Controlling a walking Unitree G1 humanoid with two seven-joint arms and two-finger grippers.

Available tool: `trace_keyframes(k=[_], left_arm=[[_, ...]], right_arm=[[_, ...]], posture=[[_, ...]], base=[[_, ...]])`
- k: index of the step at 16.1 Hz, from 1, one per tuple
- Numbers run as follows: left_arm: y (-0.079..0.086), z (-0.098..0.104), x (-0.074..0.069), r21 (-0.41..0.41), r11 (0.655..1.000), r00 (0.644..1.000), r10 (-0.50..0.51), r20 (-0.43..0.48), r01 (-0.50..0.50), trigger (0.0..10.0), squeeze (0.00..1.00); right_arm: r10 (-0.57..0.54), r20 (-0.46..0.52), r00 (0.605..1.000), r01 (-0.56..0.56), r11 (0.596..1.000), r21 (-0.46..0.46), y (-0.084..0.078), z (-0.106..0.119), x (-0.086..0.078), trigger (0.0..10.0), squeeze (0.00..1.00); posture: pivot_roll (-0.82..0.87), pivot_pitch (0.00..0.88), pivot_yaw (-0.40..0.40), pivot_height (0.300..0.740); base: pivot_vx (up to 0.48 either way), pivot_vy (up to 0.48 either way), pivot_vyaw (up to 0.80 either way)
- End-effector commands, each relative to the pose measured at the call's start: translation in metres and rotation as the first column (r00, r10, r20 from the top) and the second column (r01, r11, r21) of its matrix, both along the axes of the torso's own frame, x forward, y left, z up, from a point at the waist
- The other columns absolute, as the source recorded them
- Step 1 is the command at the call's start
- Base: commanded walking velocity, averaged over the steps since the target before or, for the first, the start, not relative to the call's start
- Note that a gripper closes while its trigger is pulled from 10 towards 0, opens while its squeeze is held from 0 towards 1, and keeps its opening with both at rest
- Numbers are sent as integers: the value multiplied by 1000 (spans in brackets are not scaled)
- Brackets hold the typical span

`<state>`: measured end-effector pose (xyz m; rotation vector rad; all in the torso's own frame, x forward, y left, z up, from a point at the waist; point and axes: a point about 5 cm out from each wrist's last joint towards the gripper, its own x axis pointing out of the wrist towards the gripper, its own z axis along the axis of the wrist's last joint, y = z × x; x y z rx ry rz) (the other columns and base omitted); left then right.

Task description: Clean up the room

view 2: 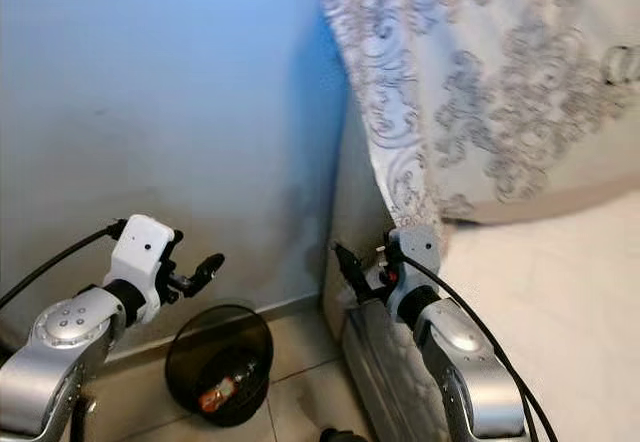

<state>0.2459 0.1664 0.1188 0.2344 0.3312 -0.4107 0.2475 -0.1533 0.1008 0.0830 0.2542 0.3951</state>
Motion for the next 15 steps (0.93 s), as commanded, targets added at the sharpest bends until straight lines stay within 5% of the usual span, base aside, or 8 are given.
trace_keyframes(k=[1, 7, 11, 15], left_arm=[[-3, 4, 0, 5, 1000, 1000, -19, 22, 19, 10000, 0], [-3, 5, 3, -3, 1000, 1000, -3, 27, 3, 10000, 0], [-2, 5, 4, -10, 1000, 999, -1, 33, 1, 10000, 0], [-3, 6, 5, -19, 1000, 999, 5, 39, -5, 10000, 0]], right_arm=[[9, 7, 1000, -9, 1000, -16, 0, 1, -2, 10000, 1000], [-111, 37, 993, 111, 994, 3, -10, 4, 7, 10000, 1000], [-113, 126, 986, 123, 990, -75, -11, 9, 11, 10000, 1000], [-79, 105, 991, 88, 993, -78, -7, 7, 9, 10000, 1000]], posture=[[58, 0, -5, 740], [67, 0, -15, 740], [51, 0, -7, 740], [59, 0, -11, 740]], base=[[0, 0, -744], [0, 0, -762], [0, 0, -781], [0, 0, -769]])
